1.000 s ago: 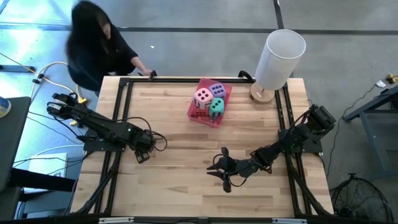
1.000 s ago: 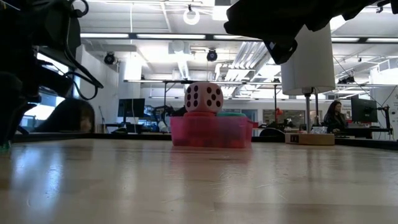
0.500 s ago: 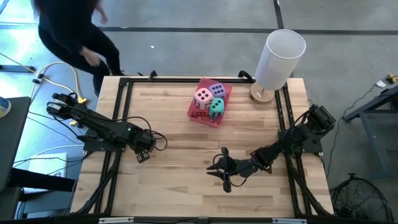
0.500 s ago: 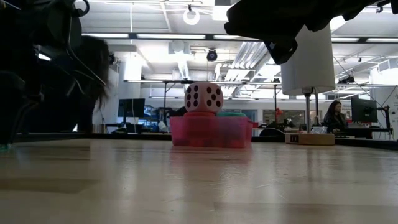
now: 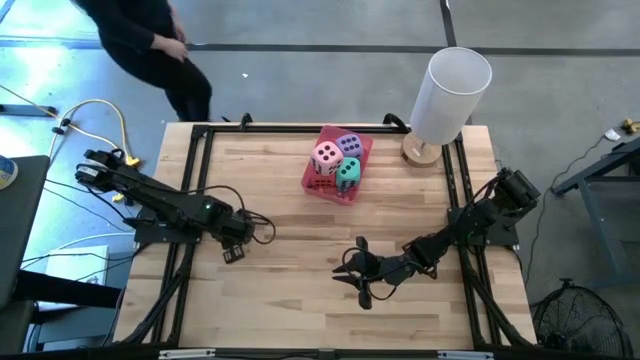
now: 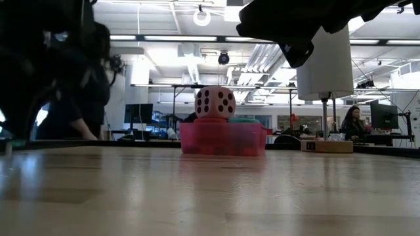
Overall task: Pick & Place Dice
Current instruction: Put the small green dice into the bin
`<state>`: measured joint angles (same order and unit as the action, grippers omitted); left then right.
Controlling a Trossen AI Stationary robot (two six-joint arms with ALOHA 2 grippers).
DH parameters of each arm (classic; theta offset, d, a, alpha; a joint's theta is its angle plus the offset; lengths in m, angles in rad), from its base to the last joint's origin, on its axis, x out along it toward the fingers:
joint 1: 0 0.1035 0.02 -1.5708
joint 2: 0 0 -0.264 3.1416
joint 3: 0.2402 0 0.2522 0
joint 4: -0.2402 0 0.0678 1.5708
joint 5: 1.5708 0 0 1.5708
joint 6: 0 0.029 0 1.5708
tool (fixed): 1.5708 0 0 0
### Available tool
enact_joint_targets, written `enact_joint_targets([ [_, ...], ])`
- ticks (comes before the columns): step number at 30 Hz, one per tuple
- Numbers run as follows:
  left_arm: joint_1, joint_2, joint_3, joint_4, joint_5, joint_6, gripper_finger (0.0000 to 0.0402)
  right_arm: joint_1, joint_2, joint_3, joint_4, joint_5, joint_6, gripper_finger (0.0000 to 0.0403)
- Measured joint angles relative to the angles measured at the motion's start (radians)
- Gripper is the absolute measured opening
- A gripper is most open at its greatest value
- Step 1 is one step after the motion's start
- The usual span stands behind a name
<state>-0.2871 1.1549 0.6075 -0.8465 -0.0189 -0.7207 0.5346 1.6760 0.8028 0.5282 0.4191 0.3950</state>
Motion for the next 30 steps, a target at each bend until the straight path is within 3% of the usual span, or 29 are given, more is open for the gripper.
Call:
enact_joint_targets([
  [6, 0.004, 0.0, 0.131, 0.086, -0.087, 0.143, 0.0044, 0.0, 0.0, 0.0, 0.005, 0.0, 0.0, 0.0065],
  [13, 0.15, 0.0, 0.18, 0.42, -0.111, 0.464, 0.0044, 0.0, 0.0, 0.0, 0.007, 0.0, 0.0, 0.0065],
  [21, 0.449, 0.083, 0.181, 0.757, 0.128, 0.651, 0.0044, 0.0, 0.0, 0.0, 0.007, 0.001, -0.006, 0.0065],
  [30, 0.555, 0.32, 0.181, 1.025, 0.253, 0.721, 0.0044, 0.0, 0.0, 0.0, 0.0, 0.0, -0.007, 0.0065],
])
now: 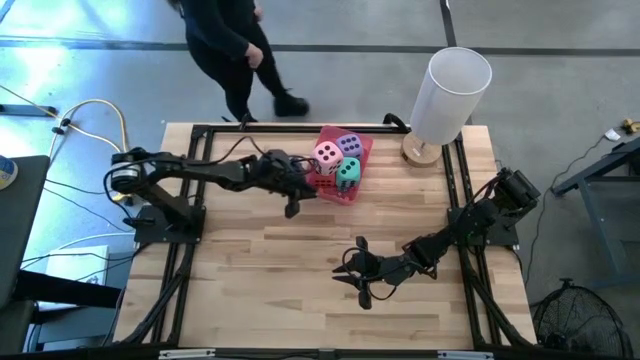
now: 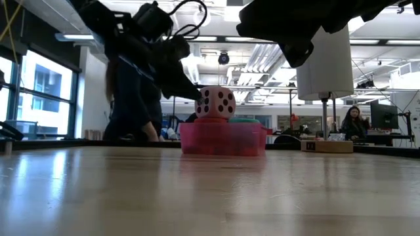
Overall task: Pick & Place Dice
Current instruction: Put the small green dice into the bin, then return to Home Position
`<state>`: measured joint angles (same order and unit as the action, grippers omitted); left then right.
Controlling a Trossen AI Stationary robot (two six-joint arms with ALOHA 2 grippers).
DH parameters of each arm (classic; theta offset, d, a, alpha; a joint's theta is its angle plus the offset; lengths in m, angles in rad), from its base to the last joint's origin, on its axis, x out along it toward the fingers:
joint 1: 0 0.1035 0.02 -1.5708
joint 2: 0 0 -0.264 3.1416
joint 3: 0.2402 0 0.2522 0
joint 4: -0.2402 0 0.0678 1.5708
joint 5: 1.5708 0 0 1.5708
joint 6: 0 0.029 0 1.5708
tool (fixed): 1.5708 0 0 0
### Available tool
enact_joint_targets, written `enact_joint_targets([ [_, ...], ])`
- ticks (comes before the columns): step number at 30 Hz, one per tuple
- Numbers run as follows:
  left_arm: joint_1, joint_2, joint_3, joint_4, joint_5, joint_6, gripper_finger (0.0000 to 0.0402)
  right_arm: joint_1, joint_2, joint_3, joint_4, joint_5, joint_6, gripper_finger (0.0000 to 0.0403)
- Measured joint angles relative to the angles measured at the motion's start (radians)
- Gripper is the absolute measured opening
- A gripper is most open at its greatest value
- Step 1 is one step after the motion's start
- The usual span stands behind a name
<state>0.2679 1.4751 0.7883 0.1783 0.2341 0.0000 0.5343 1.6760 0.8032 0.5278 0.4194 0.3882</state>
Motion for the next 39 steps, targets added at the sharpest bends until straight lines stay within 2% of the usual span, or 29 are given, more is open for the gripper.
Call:
enact_joint_targets([
  [3, 0.006, 0.024, 0.0, 0.049, 0.019, 0.033, 0.0044, 0.0, 0.0, 0.0, -0.001, -0.003, 0.0, 0.0065],
  [9, 0.015, 0.027, 0.0, 0.074, -0.105, 0.033, 0.0044, 0.002, 0.0, 0.0, -0.005, -0.003, 0.002, 0.0065],
  [18, 0.045, 0.027, 0.0, 0.081, -0.158, 0.075, 0.0044, 0.011, 0.0, 0.0, -0.008, -0.004, 0.055, 0.0065],
  [28, 0.066, 0.038, 0.0, 0.091, -0.161, 0.029, 0.0065, 0.023, 0.0, 0.0, -0.008, 0.0, 0.055, 0.0065],
  [39, 0.061, 0.051, 0.0, 0.091, -0.149, 0.006, 0.0067, 0.019, 0.0, 0.0, -0.025, 0.0, 0.053, 0.0065],
])
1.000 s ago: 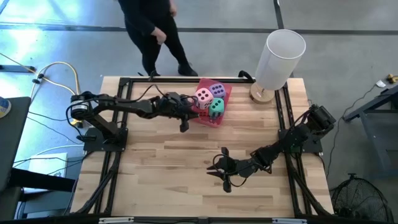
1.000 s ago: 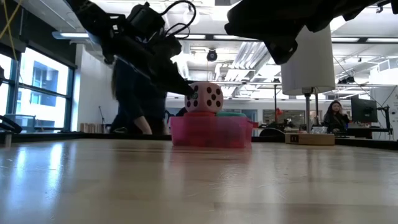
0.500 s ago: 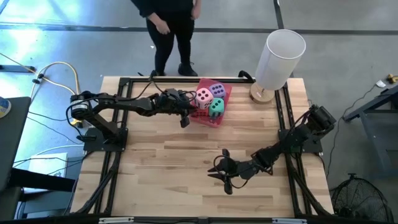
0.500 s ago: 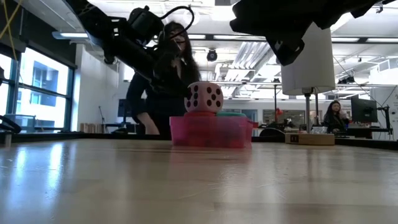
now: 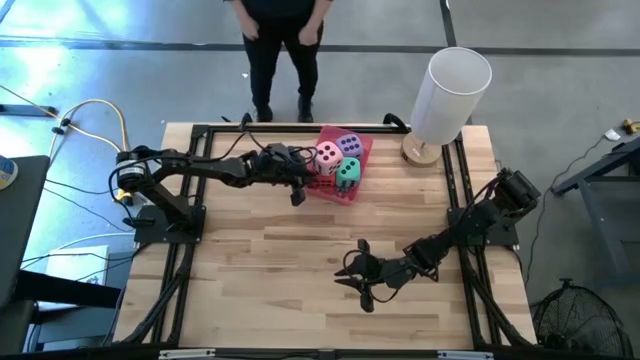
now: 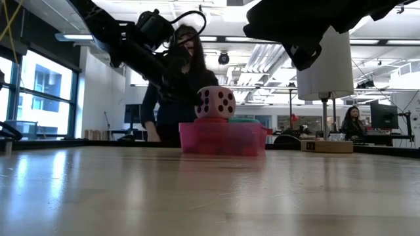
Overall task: Pick & Place Dice
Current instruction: Return to Home Position
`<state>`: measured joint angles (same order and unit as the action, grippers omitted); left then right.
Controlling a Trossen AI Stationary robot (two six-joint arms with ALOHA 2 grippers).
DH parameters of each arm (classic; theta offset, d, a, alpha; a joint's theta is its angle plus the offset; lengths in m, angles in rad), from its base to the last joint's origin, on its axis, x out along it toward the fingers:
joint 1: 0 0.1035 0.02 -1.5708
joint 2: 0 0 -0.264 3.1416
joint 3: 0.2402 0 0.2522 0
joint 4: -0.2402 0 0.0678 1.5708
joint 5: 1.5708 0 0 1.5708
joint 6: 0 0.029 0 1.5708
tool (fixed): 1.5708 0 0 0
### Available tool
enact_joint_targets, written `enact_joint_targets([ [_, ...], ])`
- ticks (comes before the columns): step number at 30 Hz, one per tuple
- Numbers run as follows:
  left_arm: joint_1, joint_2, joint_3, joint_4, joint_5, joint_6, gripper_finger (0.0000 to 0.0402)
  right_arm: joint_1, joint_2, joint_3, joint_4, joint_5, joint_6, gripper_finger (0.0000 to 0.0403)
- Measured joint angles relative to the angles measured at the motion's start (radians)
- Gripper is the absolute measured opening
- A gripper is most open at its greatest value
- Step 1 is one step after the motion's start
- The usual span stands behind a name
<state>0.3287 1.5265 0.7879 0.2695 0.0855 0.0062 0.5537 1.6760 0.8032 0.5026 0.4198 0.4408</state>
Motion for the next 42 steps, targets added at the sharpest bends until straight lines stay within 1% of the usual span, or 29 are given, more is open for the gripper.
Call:
enact_joint_targets([
  [4, -0.007, 0.0, 0.0, 0.003, 0.04, 0.012, 0.0067, -0.006, 0.0, 0.0, 0.0, 0.0, 0.0, 0.0065],
  [8, -0.007, 0.0, 0.0, 0.023, -0.007, 0.067, 0.0067, -0.007, 0.0, 0.0, 0.0, 0.0, -0.023, 0.0065],
  [10, -0.006, 0.0, 0.0, 0.034, -0.01, 0.008, 0.0067, -0.01, 0.0, 0.0, 0.001, 0.002, -0.044, 0.0065],
  [14, -0.02, 0.0, 0.0, 0.06, -0.005, -0.189, 0.0068, -0.023, 0.0, 0.0, 0.016, 0.003, -0.054, 0.0065],
  [18, -0.044, 0.0, 0.0, 0.096, -0.004, -0.306, 0.0068, -0.046, 0.0, 0.0, 0.038, -0.002, -0.07, 0.0065],
  [20, -0.062, 0.0, 0.0, 0.103, -0.005, -0.304, 0.0067, -0.054, 0.0, 0.0, 0.045, -0.002, -0.072, 0.0065],
  [23, -0.103, 0.0, 0.0, 0.094, -0.004, -0.248, 0.0062, -0.065, 0.0, 0.0, 0.051, -0.003, -0.082, 0.0065],
  [25, -0.132, -0.007, 0.0, 0.092, -0.004, -0.225, 0.0049, -0.068, 0.0, 0.0, 0.055, -0.003, -0.101, 0.0065],
  [27, -0.156, -0.023, 0.0, 0.088, -0.003, -0.191, 0.0024, -0.071, 0.0, 0.0, 0.055, -0.003, -0.124, 0.0064],
  [28, -0.165, -0.039, 0.0, 0.073, -0.001, -0.18, 0.0013, -0.07, 0.0, 0.0, 0.055, 0.0, -0.138, 0.0061],
  [30, -0.181, -0.084, 0.0, 0.019, -0.002, -0.164, 0.0005, -0.07, 0.0, 0.0, 0.055, 0.023, -0.159, 0.0051],
  [34, -0.214, -0.224, 0.0, -0.175, -0.012, -0.156, 0.0001, -0.07, -0.008, 0.0, 0.016, 0.05, -0.152, 0.0019],
  [36, -0.228, -0.318, 0.0, -0.27, -0.014, -0.156, 0.0001, -0.07, -0.009, 0.0, -0.013, 0.05, -0.148, 0.0007],
  [42, -0.265, -0.622, 0.0, -0.468, -0.039, -0.16, 0.0, -0.057, -0.045, 0.001, -0.112, 0.053, -0.093, 0.0003],
])
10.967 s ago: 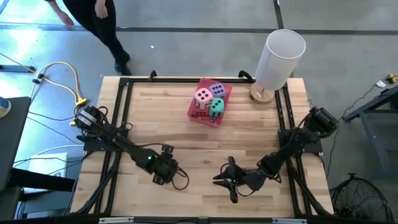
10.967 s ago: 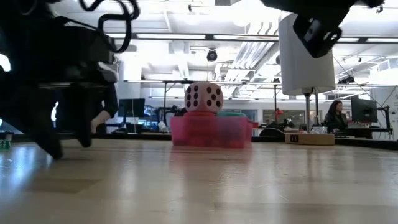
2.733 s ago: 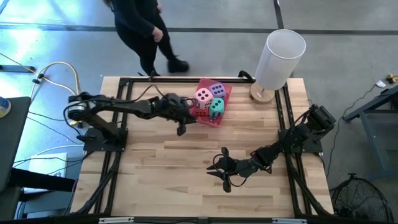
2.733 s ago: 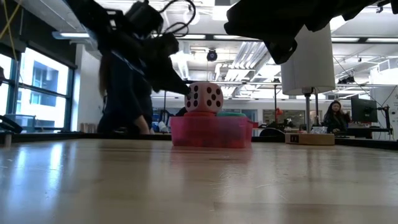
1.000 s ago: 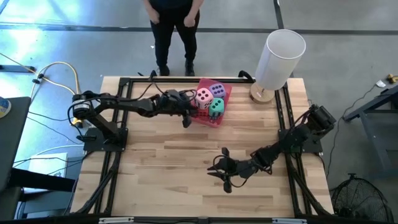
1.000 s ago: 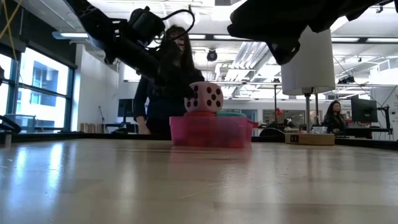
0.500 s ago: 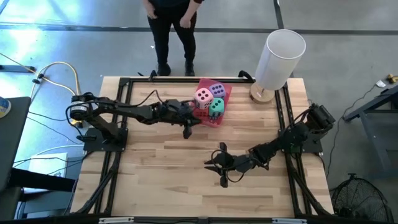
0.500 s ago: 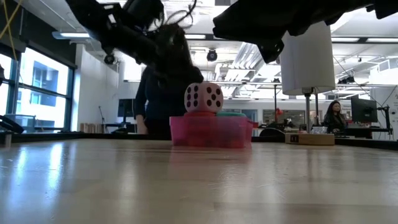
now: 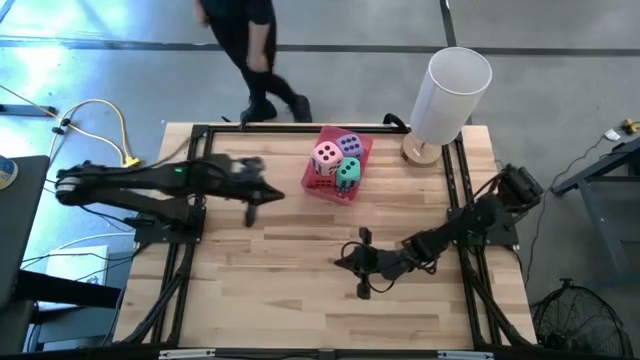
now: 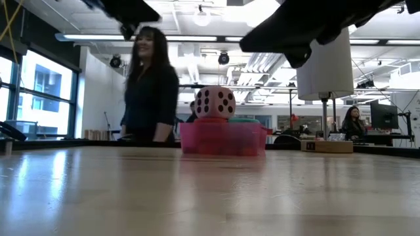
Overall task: Pick & Place Dice
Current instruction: Return to Home Position
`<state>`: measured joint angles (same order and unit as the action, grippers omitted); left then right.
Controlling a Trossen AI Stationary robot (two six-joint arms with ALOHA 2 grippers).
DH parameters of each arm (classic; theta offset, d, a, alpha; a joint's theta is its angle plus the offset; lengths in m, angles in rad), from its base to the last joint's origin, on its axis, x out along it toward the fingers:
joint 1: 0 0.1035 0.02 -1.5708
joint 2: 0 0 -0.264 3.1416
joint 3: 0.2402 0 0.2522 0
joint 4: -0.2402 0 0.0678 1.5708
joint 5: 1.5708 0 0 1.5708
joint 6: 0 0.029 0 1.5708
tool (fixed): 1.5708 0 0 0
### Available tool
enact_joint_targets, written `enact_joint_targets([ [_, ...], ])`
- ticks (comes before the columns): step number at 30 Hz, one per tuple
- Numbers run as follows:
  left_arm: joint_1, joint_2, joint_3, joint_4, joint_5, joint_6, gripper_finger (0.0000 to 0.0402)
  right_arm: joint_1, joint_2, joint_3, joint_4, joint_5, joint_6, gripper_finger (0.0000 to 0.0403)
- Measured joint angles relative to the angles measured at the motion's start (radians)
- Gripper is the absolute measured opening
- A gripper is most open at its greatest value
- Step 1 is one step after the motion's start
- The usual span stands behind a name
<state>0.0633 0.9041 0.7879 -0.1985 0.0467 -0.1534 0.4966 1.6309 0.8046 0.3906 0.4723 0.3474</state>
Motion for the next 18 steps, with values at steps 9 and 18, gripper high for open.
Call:
enact_joint_targets([
  [9, -0.041, -0.409, -0.079, -0.227, 0.017, 0.129, 0.0, 0.044, -0.067, -0.001, -0.039, -0.001, -0.088, 0.0002],
  [18, -0.042, -0.774, -0.337, -0.22, 0.034, 0.149, 0.0, 0.069, -0.199, -0.002, -0.234, 0.0, -0.14, 0.0002],
])
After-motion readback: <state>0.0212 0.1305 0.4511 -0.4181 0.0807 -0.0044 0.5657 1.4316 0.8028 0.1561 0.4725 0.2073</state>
